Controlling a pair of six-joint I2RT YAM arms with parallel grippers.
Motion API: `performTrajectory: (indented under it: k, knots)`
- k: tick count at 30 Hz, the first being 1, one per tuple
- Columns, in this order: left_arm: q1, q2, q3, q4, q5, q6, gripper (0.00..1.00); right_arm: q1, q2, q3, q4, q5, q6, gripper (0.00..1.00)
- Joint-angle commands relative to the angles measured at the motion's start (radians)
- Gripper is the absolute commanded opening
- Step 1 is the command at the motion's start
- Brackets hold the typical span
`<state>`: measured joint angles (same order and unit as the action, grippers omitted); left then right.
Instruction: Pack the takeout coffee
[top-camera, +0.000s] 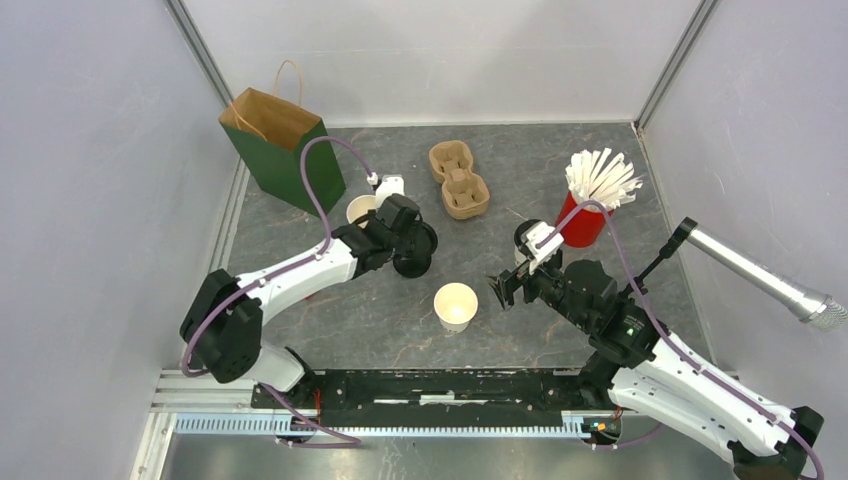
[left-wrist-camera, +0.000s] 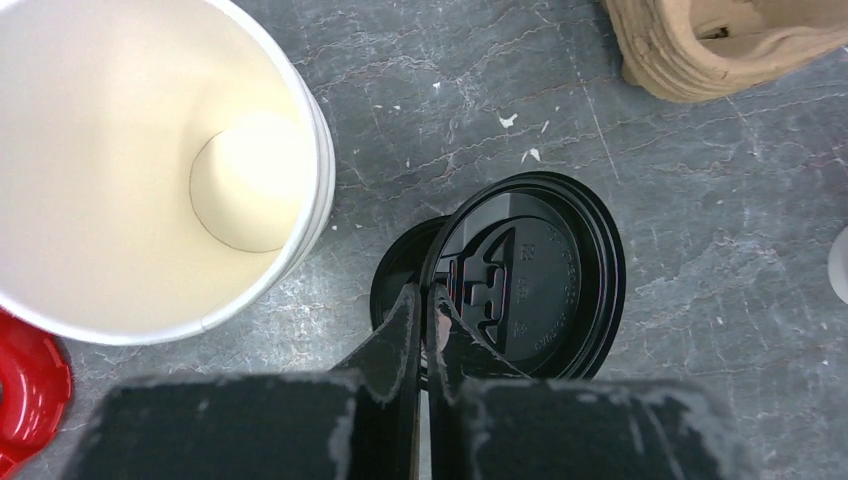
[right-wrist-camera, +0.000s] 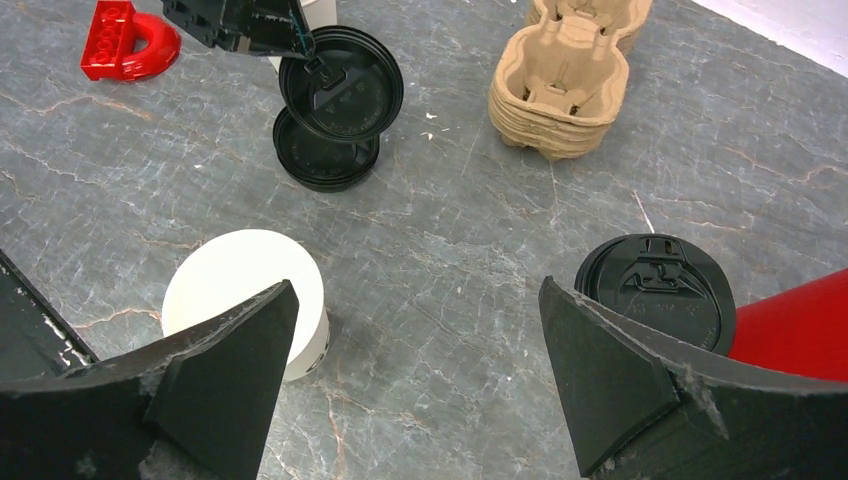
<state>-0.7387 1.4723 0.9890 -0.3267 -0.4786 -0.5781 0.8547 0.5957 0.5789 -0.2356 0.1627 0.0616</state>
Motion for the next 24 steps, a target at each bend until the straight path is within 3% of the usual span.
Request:
performTrajectory:
  k: [1,10,16,24]
  knots:
    - [0.004,-0.074,0.051,-0.013,0.003,0.046,0.02,-0.001,-0.013,-0.027,0.075,-0.017,-0.013,0.98]
    - [0.005,-0.246,0.028,-0.151,0.128,0.081,0.02,-0.001,-0.013,-0.048,0.069,-0.048,0.013,0.98]
    - [0.005,-0.372,-0.120,-0.194,0.168,0.072,0.02,-0.001,-0.017,-0.045,0.064,-0.069,0.039,0.98]
    - [0.002,-0.327,-0.239,-0.178,0.217,0.010,0.02,-0.001,-0.013,-0.041,0.064,-0.072,0.053,0.98]
